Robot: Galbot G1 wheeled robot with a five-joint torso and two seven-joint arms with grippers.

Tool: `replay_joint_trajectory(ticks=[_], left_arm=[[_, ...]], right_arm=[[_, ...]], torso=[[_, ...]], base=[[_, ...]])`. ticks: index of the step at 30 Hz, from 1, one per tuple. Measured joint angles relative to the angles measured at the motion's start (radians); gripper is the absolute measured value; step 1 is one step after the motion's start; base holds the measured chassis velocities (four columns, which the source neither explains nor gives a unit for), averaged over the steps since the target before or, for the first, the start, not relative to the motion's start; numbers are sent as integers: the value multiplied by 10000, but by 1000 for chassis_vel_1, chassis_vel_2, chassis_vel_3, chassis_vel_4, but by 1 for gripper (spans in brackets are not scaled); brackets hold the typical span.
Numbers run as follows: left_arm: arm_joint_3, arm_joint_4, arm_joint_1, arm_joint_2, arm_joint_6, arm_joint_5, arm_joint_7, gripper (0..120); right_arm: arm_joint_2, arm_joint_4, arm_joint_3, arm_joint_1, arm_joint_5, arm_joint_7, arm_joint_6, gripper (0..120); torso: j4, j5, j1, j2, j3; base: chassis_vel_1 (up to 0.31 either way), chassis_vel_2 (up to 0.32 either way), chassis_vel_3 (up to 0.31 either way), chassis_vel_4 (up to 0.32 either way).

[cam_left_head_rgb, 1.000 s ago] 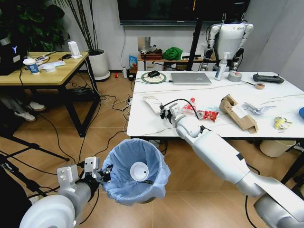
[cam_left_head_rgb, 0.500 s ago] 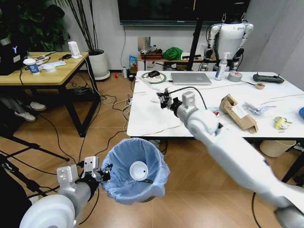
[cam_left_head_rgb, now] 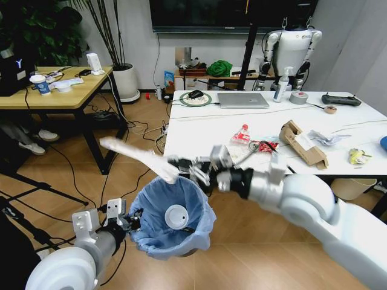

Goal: Pick up the trash bin and place the trash from the table into it.

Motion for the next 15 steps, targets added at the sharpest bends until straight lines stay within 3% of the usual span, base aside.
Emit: replay_joint_trajectory(ticks=[9,11,15], left_arm=[[90,0,-6,29,0,-43,-8,0],[98,0,-1,34,0,-43,-9,0],[125,0,43,40,0,-29,-9,0]], right_arm=[[-769,29,1857,-2093,-1874,-1938,833,1],[-805,53,1991,-2213,-1933,-1955,877,5],[-1012,341,2614,-2845,-2007,-1822,920,25]], torso=[[0,0,0,0,0],[1,-1,0,0,0],[1,0,0,0,0]], base=[[0,0,0,0],[0,0,0,0],[0,0,0,0]])
